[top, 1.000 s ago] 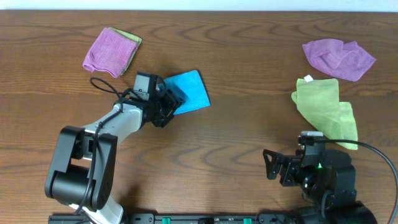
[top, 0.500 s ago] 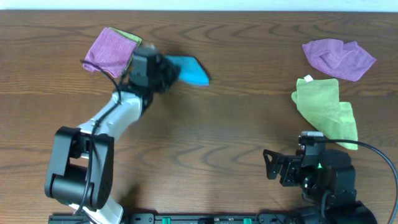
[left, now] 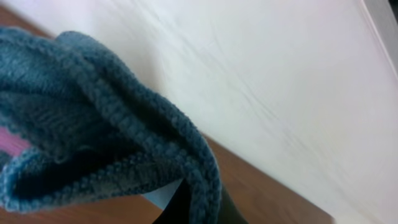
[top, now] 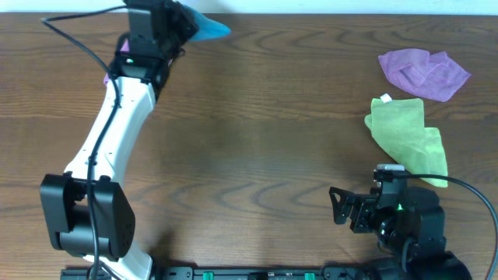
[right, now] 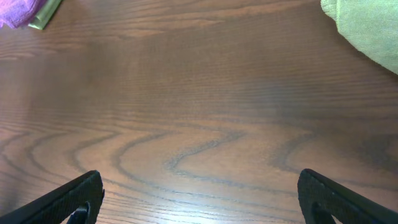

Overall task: Fold the cloth
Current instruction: 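Carry the folded blue cloth with the left gripper onto the pink cloth, then lower the blue cloth onto the pink cloth stack and adjust with left gripper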

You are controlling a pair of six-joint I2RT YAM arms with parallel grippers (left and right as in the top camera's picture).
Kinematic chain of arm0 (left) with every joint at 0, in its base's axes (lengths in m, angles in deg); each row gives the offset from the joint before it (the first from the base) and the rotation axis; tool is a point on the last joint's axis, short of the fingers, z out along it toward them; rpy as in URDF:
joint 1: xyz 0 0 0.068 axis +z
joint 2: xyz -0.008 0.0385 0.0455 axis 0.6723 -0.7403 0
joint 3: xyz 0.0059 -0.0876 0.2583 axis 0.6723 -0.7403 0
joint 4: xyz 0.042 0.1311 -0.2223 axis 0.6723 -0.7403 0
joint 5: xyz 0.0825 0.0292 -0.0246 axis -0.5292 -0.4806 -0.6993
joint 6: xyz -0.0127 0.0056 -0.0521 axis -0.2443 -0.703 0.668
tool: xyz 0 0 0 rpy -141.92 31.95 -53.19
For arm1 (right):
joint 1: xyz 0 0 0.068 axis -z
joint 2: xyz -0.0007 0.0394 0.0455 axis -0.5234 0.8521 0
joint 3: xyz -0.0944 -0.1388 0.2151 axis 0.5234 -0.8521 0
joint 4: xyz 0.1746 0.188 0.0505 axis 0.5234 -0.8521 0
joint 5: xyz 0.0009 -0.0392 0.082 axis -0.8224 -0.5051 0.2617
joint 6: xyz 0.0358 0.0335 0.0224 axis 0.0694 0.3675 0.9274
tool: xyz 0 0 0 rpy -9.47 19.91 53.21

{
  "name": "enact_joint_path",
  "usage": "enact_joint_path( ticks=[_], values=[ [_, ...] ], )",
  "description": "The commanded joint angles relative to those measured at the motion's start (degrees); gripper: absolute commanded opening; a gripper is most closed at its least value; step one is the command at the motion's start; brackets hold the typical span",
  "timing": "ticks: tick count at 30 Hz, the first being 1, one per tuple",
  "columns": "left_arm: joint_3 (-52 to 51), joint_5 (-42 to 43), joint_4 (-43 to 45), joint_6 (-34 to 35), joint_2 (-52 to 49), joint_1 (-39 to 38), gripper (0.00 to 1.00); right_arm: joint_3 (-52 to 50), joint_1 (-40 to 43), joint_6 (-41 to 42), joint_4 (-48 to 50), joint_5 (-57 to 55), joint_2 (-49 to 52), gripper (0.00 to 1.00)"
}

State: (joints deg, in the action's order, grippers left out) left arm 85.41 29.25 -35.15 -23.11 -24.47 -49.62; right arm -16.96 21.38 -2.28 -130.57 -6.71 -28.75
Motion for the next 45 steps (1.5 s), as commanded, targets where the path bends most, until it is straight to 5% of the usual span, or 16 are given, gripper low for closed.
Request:
enact_joint_path(
  ticks=[1,20,33,38,40,45],
  values=[
    [1.42,-6.51,-0.33,-6.19,0.28,2.58,0.06,-0.22,0.57,0.63,-0.09,-0.15,-0.31,0.99],
    [1.51,-8.52,8.46,-12.11,-10.78,10.40,0.06,-0.22,0.57,0.63,-0.09,-0.15,-0.31,0.99],
    [1.51,-8.44,-1.53,-11.56,-13.07,10.40,0.06,-0.22,0.57,0.63,-0.09,-0.15,-0.31,0.99],
    [1.51,-8.37,-7.17,-11.56,-13.07,10.40,0.25,-0.22,0.57,0.63,-0.07,-0.15,-0.31,0.99],
    [1.51,-8.39,-9.81,-11.58,-13.07,10.40,0.45,-0.22,0.57,0.63,-0.09,-0.15,-0.31,0.99],
    [1.51,-8.37,-12.61,-11.58,-13.05,10.40,0.66,-0.22,0.57,0.63,-0.09,-0.15,-0.31,0.99]
  ],
)
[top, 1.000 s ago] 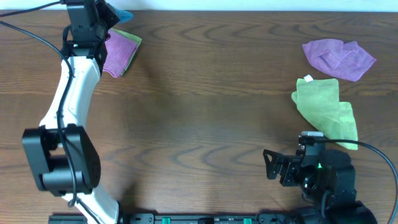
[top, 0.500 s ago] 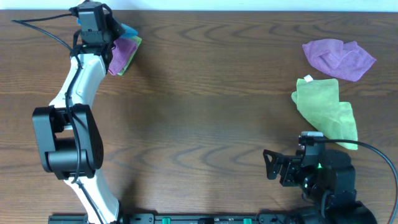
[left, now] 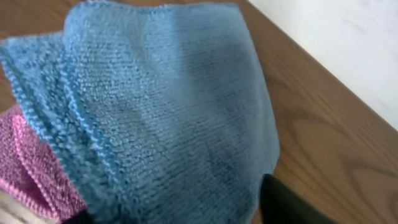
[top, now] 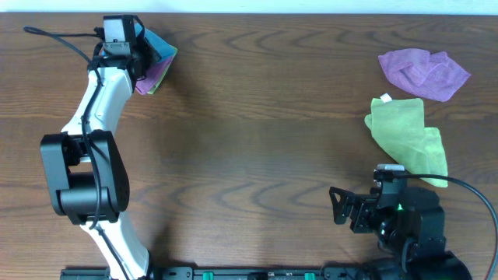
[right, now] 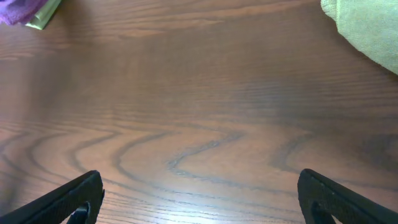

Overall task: Fold the cloth
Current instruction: 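Lower the blue cloth onto the pink cloth stack and adjust with left gripper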

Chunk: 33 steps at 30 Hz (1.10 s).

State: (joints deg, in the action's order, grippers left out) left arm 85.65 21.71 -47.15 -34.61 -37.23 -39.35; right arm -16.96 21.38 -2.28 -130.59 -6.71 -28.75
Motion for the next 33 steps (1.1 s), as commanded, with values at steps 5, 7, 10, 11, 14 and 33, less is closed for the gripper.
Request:
enact_joint_path(
  ticks=[5,7,10,11,14,33],
  values=[
    [1.27,-0.83,-1.40,-0.09,0.74,0.13,0.94,-0.22,0.57,0.63,-0.07,-0.15,-0.31,0.99],
    [1.27,-0.85,-1.57,-0.11,1.53,0.13,0.95,-0.22,0.57,0.63,-0.07,-0.15,-0.31,0.99],
    [1.27,-0.85,-2.51,-0.37,3.54,0.13,0.95,-0.22,0.57,0.63,-0.07,-0.15,-0.31,0.99],
    [1.27,-0.87,-2.71,-0.37,3.98,0.13,0.95,-0.22,0.57,0.63,-0.07,-0.15,-0.31,0.99],
    [1.27,-0.92,-3.67,-0.42,5.44,0.13,0.95,-0.22,0.57,0.63,-0.07,-0.15,-0.31,0.99],
    [1.25,-1.07,-0.87,-0.70,9.46,0.09,0.34,-0.22,0.57,0.63,-0.07,-0.15,-0.31,0.99]
  ],
)
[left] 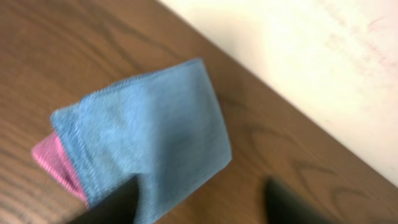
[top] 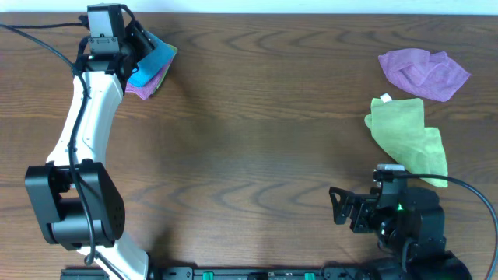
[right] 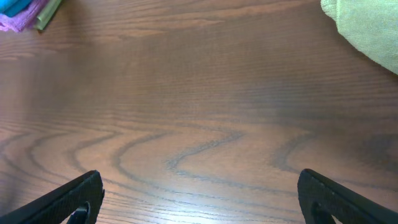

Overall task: Fold the cloth
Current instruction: 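Lower the blue cloth onto the pink cloth stack and adjust with left gripper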

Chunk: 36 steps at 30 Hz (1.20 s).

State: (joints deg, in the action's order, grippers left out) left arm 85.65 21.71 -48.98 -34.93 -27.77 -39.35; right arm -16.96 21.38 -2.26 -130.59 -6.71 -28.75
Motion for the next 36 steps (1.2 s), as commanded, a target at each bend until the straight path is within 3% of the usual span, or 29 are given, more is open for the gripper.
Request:
enact_joint_path(
  ticks=[1,2,3,13,19,36],
  values=[
    [1.25,-1.07,1.53,-0.02,-0.63,0.09,0.20,-0.22,0.57,0.61,-0.07,-0.15,-0.31,0.99],
    [1.25,-1.09,2.34,0.76,-1.62,0.09,0.07,-0.22,0.57,0.61,-0.07,-0.15,-0.31,0.99],
    [1.25,-1.07,2.91,1.25,-2.32,0.09,0.06,-0.22,0.57,0.61,-0.07,-0.13,-0.31,0.99],
    [1.27,-1.53,13.64,2.62,-12.20,0.09,0.06,-0.22,0.57,0.61,-0.07,-0.15,-0.31,0.99],
    [1.25,-1.90,13.73,3.28,-16.63,0.13,0.06,-0.22,0.57,0.61,-0.07,-0.15,-0.31,0.99],
    [1.25,-6.21,11.17,3.23,-17.07,0.52,0.06,-0.22,0.57,0.61,-0.07,-0.15,-0.31,0.99]
  ],
)
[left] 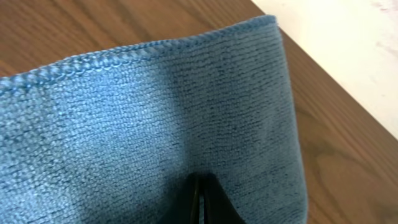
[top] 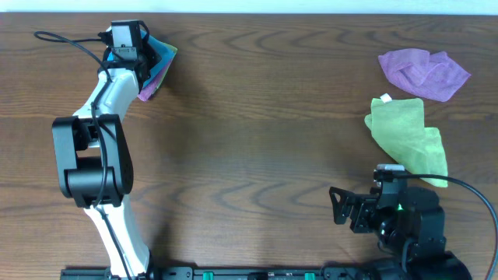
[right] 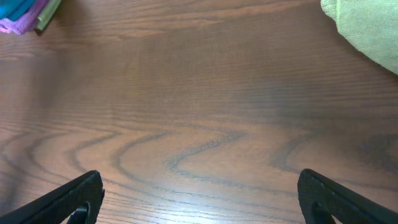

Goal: Fold the cloth

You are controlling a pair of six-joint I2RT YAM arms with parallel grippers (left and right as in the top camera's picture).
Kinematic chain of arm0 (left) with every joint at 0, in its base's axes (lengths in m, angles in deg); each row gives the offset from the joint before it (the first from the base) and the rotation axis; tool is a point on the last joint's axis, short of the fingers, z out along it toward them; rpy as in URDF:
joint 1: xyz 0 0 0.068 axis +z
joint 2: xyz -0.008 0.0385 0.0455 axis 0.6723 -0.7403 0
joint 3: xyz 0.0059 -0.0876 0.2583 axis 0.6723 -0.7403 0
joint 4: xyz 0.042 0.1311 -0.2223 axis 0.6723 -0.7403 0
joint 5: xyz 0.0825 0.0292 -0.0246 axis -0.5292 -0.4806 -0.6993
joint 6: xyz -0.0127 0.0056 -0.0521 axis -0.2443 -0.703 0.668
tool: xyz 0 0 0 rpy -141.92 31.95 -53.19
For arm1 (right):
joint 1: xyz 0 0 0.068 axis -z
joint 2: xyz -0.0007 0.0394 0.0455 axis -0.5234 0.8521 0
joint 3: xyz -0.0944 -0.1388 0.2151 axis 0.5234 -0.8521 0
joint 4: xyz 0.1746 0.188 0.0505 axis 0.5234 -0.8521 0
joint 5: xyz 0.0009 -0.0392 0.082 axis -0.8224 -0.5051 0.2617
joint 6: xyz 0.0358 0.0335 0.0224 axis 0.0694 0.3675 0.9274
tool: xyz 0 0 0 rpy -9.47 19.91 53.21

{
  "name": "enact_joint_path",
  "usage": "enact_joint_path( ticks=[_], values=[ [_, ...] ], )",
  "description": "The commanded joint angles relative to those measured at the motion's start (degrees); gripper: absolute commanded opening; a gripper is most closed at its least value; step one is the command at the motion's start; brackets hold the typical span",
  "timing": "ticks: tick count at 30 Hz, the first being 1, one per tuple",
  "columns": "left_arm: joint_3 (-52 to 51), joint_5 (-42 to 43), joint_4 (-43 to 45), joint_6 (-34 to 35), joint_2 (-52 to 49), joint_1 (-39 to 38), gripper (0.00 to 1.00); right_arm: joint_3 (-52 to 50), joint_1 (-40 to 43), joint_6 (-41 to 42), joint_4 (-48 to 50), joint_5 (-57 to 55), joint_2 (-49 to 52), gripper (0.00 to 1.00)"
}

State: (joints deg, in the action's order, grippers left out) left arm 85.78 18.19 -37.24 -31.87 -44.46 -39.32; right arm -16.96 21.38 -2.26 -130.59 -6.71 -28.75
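A folded blue cloth (top: 162, 53) lies on a pink cloth (top: 149, 89) at the table's back left corner. It fills the left wrist view (left: 155, 106), flat and smooth, with one hemmed edge along the top. My left gripper (left: 200, 200) is shut, its fingers close together with their tips down against the blue cloth; in the overhead view the left gripper (top: 146, 59) sits right over the stack. My right gripper (right: 199, 193) is open and low over bare wood at the front right (top: 340, 206), holding nothing.
A crumpled green cloth (top: 408, 140) and a purple cloth (top: 424, 72) lie at the right side; the green one shows at the right wrist view's top corner (right: 364, 28). The table's back edge (left: 323, 68) runs just behind the stack.
My left gripper was open and raised off the blue cloth; now it is shut and down on the cloth's top. The cloth stack and the right arm have not moved.
First my left gripper held the blue cloth bunched in the air at the back edge. Then the cloth lay folded on the pink one with the gripper close over it. Then the gripper stood open above it, and now it rests shut on it.
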Motion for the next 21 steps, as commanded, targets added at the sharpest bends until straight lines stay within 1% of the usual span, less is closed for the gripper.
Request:
enact_joint_path(
  ticks=[1,5,9,10,11,12,13,16,17,19,21],
  values=[
    [1.14,-2.97,-0.87,0.17,-0.37,0.50,0.06,-0.22,0.57,0.61,-0.04,-0.15,-0.31,0.99],
    [1.14,-2.91,0.26,0.17,-0.35,0.48,0.06,-0.22,0.57,0.61,-0.07,-0.15,-0.31,0.99],
    [1.22,0.44,3.41,-0.07,0.74,0.48,0.06,-0.22,0.57,0.61,-0.07,-0.15,-0.31,0.99],
    [1.40,1.25,3.56,-0.09,1.11,0.48,0.11,-0.22,0.57,0.61,-0.07,-0.15,-0.31,0.99],
    [1.60,1.90,3.54,-0.15,1.57,0.48,0.21,-0.22,0.57,0.61,-0.07,-0.15,-0.31,0.99],
    [1.62,2.86,3.54,-0.76,2.29,0.48,0.34,-0.22,0.57,0.61,-0.07,-0.15,-0.31,0.99],
    [1.62,3.69,3.28,-1.60,3.19,0.48,0.53,-0.22,0.57,0.61,-0.07,-0.15,-0.31,0.99],
    [1.62,4.31,2.49,-5.66,6.32,0.48,0.90,-0.22,0.57,0.61,-0.07,-0.15,-0.31,0.99],
    [1.62,4.28,1.81,-7.06,7.82,0.48,0.95,-0.22,0.57,0.61,-0.07,-0.15,-0.31,0.99],
    [1.62,4.24,-0.20,-8.76,11.19,0.48,0.95,-0.22,0.57,0.61,-0.07,-0.15,-0.31,0.99],
    [1.62,4.26,-2.62,-8.87,14.47,0.48,0.95,-0.22,0.57,0.61,-0.04,-0.15,-0.31,0.99]
  ],
)
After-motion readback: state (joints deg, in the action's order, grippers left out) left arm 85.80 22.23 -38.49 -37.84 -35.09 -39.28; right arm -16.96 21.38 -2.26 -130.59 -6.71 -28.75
